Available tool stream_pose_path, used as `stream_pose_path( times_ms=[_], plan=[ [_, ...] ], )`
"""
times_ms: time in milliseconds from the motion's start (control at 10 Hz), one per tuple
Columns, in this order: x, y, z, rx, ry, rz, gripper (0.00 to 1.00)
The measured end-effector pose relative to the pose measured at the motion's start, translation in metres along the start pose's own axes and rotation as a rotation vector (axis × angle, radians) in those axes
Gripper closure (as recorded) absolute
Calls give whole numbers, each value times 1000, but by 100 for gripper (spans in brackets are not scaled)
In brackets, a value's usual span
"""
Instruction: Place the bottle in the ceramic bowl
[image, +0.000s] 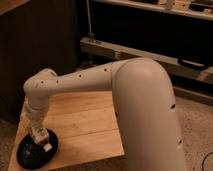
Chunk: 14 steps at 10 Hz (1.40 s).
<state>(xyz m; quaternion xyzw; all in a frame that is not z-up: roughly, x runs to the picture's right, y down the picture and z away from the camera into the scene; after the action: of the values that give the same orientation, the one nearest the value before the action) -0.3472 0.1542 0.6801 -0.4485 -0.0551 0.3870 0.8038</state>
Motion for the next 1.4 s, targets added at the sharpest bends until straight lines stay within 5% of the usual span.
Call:
stream_pose_path(
  times_ms=[700, 1400],
  plan=[
    [-4, 2, 16, -99, -38, -82, 97],
    [-2, 12, 21, -69, -74, -135, 29]
  ],
)
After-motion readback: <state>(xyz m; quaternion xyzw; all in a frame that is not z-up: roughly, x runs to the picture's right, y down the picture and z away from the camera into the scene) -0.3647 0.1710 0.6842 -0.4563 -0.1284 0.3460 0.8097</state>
